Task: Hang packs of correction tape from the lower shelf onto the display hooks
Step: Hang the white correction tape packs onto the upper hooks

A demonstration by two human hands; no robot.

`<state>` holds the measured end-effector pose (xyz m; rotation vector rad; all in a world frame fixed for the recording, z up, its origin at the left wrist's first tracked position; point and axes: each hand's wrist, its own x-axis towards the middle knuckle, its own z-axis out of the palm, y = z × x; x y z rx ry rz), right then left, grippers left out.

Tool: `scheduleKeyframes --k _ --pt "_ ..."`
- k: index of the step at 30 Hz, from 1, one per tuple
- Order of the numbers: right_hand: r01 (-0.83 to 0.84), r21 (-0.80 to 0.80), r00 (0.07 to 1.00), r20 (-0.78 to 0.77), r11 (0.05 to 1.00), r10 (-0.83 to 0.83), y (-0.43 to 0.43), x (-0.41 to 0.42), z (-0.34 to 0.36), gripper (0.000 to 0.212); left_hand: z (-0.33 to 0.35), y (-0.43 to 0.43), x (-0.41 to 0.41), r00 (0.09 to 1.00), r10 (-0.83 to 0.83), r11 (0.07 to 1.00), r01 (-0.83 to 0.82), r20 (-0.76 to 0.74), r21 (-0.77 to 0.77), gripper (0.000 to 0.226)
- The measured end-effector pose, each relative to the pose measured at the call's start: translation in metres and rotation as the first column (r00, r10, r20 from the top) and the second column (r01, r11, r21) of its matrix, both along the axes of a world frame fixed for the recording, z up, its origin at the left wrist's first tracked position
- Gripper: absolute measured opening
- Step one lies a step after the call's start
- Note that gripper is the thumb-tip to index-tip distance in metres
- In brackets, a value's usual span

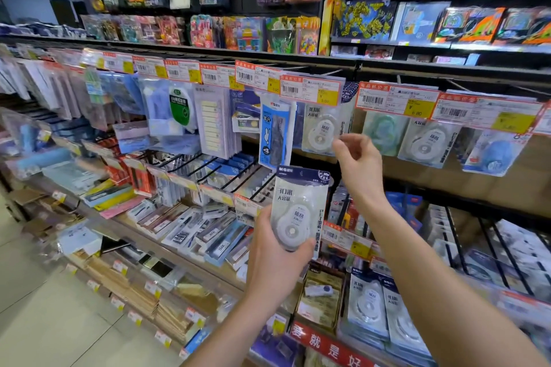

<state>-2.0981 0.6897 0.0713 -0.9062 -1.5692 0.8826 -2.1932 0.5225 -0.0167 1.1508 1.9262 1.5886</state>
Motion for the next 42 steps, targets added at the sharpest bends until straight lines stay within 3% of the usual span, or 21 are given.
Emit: scheduleKeyframes --k 3,8,12,17,27,32,42 --pt "-0.254 -0.141 0.966 -0.087 0.957 0.243 -0.024 0.009 -0.011 0.026 0.002 0.009 0.006 0.999 -0.011 1.000 0.011 -0.050 -0.002 0.069" --pt "-0.339 -0.240 0.941 -0.081 0.910 0.329 -0.035 0.017 -0.018 0.003 0.000 0.016 0.018 0.994 -0.005 1.000 0.004 -0.112 -0.002 0.068" --pt "-0.316 -0.228 0.949 -0.065 0.921 0.309 -0.035 0.020 -0.019 0.008 -0.004 0.015 0.022 0.987 0.005 1.000 -0.004 -0.159 0.008 0.072" --pt "-0.292 -0.147 0.956 -0.057 0.945 0.287 -0.029 0.017 -0.006 0.010 -0.002 0.015 0.020 0.974 -0.046 0.999 0.039 -0.221 -0.036 0.099" --pt "-0.194 0.047 0.965 -0.169 0.980 0.199 -0.003 -0.008 0.051 0.016 -0.026 0.020 0.026 0.868 -0.254 0.951 0.144 -0.427 -0.272 0.091" --pt "-0.267 0.123 0.923 -0.253 0.956 0.290 0.008 -0.027 0.065 0.019 -0.035 0.025 0.027 0.793 -0.310 0.931 0.140 -0.524 -0.337 0.090" --pt "-0.272 0.066 0.944 -0.178 0.960 0.279 0.018 -0.041 0.069 0.016 -0.041 0.027 0.020 0.790 -0.218 0.967 0.097 -0.574 -0.234 0.081"
